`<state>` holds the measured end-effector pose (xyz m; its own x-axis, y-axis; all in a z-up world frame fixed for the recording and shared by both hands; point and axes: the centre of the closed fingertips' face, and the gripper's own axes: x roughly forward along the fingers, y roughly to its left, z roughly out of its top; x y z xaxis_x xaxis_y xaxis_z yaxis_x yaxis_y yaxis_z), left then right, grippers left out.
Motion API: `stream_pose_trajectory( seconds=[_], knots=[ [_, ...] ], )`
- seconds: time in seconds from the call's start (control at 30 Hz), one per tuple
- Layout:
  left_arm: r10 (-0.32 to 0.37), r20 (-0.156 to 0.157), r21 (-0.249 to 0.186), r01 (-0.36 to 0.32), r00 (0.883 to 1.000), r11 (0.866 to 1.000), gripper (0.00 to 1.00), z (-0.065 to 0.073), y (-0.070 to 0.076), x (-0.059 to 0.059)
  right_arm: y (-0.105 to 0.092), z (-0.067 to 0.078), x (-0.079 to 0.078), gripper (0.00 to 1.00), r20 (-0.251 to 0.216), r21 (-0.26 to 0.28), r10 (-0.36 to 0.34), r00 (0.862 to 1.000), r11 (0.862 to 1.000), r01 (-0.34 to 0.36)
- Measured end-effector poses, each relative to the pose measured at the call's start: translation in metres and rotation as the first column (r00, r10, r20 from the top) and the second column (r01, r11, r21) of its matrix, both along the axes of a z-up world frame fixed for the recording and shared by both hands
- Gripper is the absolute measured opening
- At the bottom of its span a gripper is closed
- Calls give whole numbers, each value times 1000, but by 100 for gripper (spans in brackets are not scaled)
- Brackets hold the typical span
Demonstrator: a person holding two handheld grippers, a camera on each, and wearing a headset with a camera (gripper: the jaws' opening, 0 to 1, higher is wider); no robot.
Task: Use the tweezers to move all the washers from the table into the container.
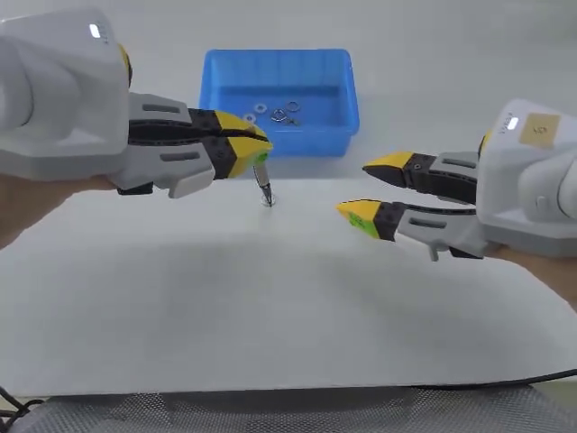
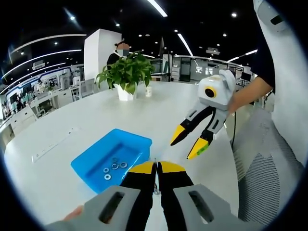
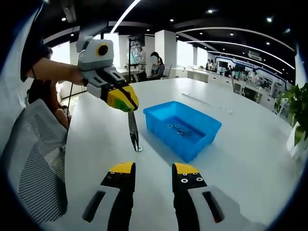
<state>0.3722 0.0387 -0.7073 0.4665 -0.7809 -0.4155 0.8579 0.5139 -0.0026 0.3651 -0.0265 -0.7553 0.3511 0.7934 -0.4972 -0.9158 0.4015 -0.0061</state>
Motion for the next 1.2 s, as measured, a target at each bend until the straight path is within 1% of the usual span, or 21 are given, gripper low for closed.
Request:
stream_pose_trajectory(
  seconds=[0.03,0.23,0.33,0.4,0.47,0.53,0.57,0.63,0.67,0.7,0.73,0.8,0.83,0.9,0.93,1.0,1.03,1.07,1.1,1.17,1.2],
  knots=[
    [-4,2,6,4,1000,1000,6,-2,0,-1,0,0,0,31,0,0,0,1000,1000,0],
    [-2,0,-11,2,1000,1000,6,-1,-4,-5,6,-1,-5,31,-8,-4,27,1000,1000,-27],
    [-7,-1,-13,7,1000,1000,6,0,-6,-8,17,-1,-10,31,-21,4,72,997,997,-72],
    [-11,-10,-20,10,1000,1000,6,1,-8,-11,27,-2,-12,32,-33,14,108,994,994,-107],
    [-18,-18,-24,17,1000,1000,6,1,-10,-13,35,-4,-13,34,-32,3,137,990,991,-137],
    [-21,-18,-22,20,1000,1000,6,2,-11,-15,46,-8,-17,36,-34,-23,191,981,981,-192],
    [-21,-20,-22,21,1000,1000,6,2,-11,-16,50,-9,-18,36,-26,-30,209,978,977,-209],
    [-20,-22,-25,20,1000,999,6,3,-10,-16,57,-8,-20,38,-30,-20,227,973,974,-228],
    [-23,-23,-26,22,999,999,6,3,-11,-16,61,-8,-21,39,-41,-9,238,970,971,-239],
    [-25,-24,-27,25,999,999,6,3,-12,-17,67,-8,-25,41,-62,6,260,964,966,-260],
    [-28,-23,-27,27,999,999,6,3,-13,-17,69,-8,-26,44,-67,8,272,960,962,-273],
    [-31,-25,-29,30,999,999,6,4,-13,-18,73,-12,-23,45,-50,-24,293,955,955,-294],
    [-32,-26,-31,31,999,999,6,4,-12,-18,76,-13,-21,44,-35,-40,308,951,950,-309],
    [-33,-30,-33,32,999,999,6,4,-13,-19,80,-13,-17,42,-44,-33,317,947,947,-319],
    [-40,-34,-40,39,999,998,6,5,-14,-20,82,-13,-16,39,-45,-33,323,945,945,-325],
    [-40,-34,-38,38,999,999,6,4,-13,-20,83,-15,-12,33,-45,-56,338,940,939,-340],
    [-40,-34,-38,39,999,999,6,4,-13,-21,83,-16,-12,28,-44,-66,351,935,933,-353],
    [-40,-35,-38,39,999,999,6,4,-13,-20,84,-18,-13,25,-58,-72,375,925,923,-378],
    [-40,-35,-38,39,999,999,6,4,-13,-20,85,-18,-12,25,-58,-72,378,924,922,-381],
    [-43,-36,-39,42,998,998,6,4,-13,-20,86,-18,-13,23,-60,-84,403,913,910,-407],
    [-46,-36,-38,44,998,998,6,4,-14,-20,87,-18,-13,21,-51,-94,417,907,902,-420]
  ],
)
